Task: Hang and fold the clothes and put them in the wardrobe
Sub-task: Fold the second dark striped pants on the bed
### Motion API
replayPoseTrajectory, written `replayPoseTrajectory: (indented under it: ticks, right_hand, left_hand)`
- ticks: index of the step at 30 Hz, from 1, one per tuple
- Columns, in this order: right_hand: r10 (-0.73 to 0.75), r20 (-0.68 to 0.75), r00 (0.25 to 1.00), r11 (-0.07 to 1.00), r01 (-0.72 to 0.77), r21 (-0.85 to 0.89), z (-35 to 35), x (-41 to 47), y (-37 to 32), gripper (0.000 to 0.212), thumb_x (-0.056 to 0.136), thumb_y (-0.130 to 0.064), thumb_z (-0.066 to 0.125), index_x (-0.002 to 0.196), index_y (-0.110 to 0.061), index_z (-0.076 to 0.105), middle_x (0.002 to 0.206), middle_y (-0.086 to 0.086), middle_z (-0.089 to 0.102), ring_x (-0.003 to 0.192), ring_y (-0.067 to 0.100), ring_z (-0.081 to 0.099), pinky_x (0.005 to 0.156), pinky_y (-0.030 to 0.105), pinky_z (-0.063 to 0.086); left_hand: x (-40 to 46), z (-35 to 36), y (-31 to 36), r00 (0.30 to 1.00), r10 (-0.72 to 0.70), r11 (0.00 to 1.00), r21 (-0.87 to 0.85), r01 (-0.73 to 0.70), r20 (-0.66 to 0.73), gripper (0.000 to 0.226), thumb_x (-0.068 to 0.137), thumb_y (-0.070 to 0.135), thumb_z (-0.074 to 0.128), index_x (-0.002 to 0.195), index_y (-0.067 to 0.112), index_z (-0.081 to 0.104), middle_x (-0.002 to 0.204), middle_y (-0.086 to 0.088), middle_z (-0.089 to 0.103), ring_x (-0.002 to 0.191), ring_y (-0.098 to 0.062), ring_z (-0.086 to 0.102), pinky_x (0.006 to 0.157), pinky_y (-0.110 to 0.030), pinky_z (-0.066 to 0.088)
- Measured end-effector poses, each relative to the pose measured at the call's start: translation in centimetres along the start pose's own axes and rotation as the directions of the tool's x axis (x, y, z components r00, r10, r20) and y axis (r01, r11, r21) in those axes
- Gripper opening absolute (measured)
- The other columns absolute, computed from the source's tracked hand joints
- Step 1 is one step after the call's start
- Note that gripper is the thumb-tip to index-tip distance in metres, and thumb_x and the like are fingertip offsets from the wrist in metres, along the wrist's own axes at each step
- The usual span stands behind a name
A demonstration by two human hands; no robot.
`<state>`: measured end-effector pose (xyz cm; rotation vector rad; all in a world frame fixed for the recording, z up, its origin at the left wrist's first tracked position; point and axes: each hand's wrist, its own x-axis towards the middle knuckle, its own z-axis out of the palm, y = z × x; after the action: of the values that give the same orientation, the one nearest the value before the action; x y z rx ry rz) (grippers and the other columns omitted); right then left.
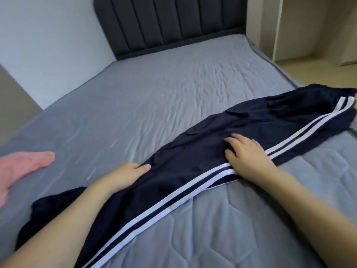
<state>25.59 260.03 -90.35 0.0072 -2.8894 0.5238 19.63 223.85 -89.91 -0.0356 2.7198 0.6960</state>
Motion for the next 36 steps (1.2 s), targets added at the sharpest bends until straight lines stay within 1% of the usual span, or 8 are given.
replayPoseTrajectory:
  ticks: [7,13,16,19,22,26,29,36]
  right_hand:
    - [-0.425,0.298,0.854,0.905,0.403,0.136,2.3,-5.9,-14.6,0.063,0.090,-0.067,0.034,0.137,-0.026,0.049,0.143,-0.011,0.046,0.133,0.010,0.037,0.114,0.033,0.021]
    - [-0.174,0.293,0.940,0.985,0.170,0.038,1.9,-2.7,-21.5,0.057,0.095,-0.060,0.035,0.062,-0.015,0.045,0.069,-0.004,0.054,0.066,0.016,0.052,0.056,0.029,0.035]
    - [-0.280,0.317,0.906,0.946,0.317,-0.070,2.4,0.1,-24.7,0.019,0.097,-0.029,0.045,0.102,-0.016,0.057,0.114,0.003,0.057,0.103,0.022,0.055,0.083,0.033,0.042]
    - [-0.368,0.449,0.814,0.893,0.444,-0.074,4.0,1.7,-28.3,0.064,0.085,-0.014,0.048,0.146,-0.028,0.032,0.149,-0.001,0.036,0.137,0.023,0.031,0.114,0.037,0.020]
    - [-0.284,0.612,0.738,0.875,0.460,-0.149,6.1,2.7,-31.1,0.050,0.080,-0.015,0.050,0.127,-0.030,0.053,0.128,-0.002,0.058,0.122,0.021,0.048,0.108,0.036,0.032]
    - [-0.251,0.479,0.842,0.932,0.344,-0.116,6.4,5.8,-32.6,0.009,0.078,-0.014,0.049,0.073,-0.019,0.055,0.078,0.001,0.058,0.085,0.028,0.058,0.065,0.029,0.041]
    - [-0.233,0.267,0.935,0.959,0.267,-0.099,6.4,8.0,-32.6,0.012,0.083,-0.014,0.046,0.087,-0.018,0.058,0.102,0.007,0.059,0.097,0.030,0.054,0.075,0.033,0.040]
    - [-0.505,0.106,0.856,0.860,0.510,-0.022,8.0,1.2,-29.7,0.053,0.092,-0.048,0.049,0.139,-0.025,0.040,0.135,-0.004,0.035,0.125,0.019,0.036,0.108,0.036,0.023]
  left_hand:
    - [-6.4,-5.7,-7.2,0.994,-0.100,0.965,0.249,0.084,0.053,0.057,0.077,0.078,0.054,0.078,0.022,0.068,0.086,0.008,0.068,0.080,-0.012,0.065,0.075,-0.030,0.047]
    - [-9.3,-10.2,-12.4,0.976,-0.029,0.967,0.242,0.083,-0.218,0.045,0.079,0.065,0.062,0.074,0.020,0.058,0.080,0.003,0.064,0.076,-0.017,0.060,0.069,-0.032,0.044]
    - [-11.6,-12.0,-15.9,0.989,-0.133,0.990,0.030,0.134,-0.059,0.055,0.064,0.070,0.072,0.094,0.027,0.057,0.099,0.007,0.063,0.093,-0.014,0.061,0.089,-0.035,0.048]
    - [-14.1,-11.1,-18.5,0.993,-0.046,0.995,-0.079,0.054,0.108,0.058,0.056,0.061,0.076,0.106,0.039,0.055,0.104,0.012,0.065,0.096,-0.009,0.063,0.090,-0.032,0.050]
    - [-13.7,-8.6,-19.5,0.984,0.113,0.993,0.049,-0.107,-0.135,0.007,0.077,0.029,0.061,0.081,0.031,0.055,0.081,0.008,0.064,0.077,-0.014,0.061,0.072,-0.035,0.051]
    - [-12.2,-10.8,-19.3,0.951,-0.024,0.843,-0.518,-0.147,-0.308,0.009,0.053,0.023,0.051,0.049,0.016,0.048,0.047,0.004,0.041,0.050,-0.018,0.039,0.045,-0.026,0.030]
    - [-11.0,-12.8,-20.5,0.852,-0.232,0.915,-0.401,0.028,-0.470,0.023,0.066,0.036,0.057,0.083,0.022,0.061,0.074,0.003,0.064,0.069,-0.021,0.060,0.059,-0.030,0.043]
    - [-14.2,-8.7,-18.7,0.965,-0.251,0.781,-0.572,0.251,0.081,0.033,0.079,0.046,0.071,0.091,0.016,0.071,0.081,-0.001,0.074,0.074,-0.019,0.069,0.065,-0.032,0.055]
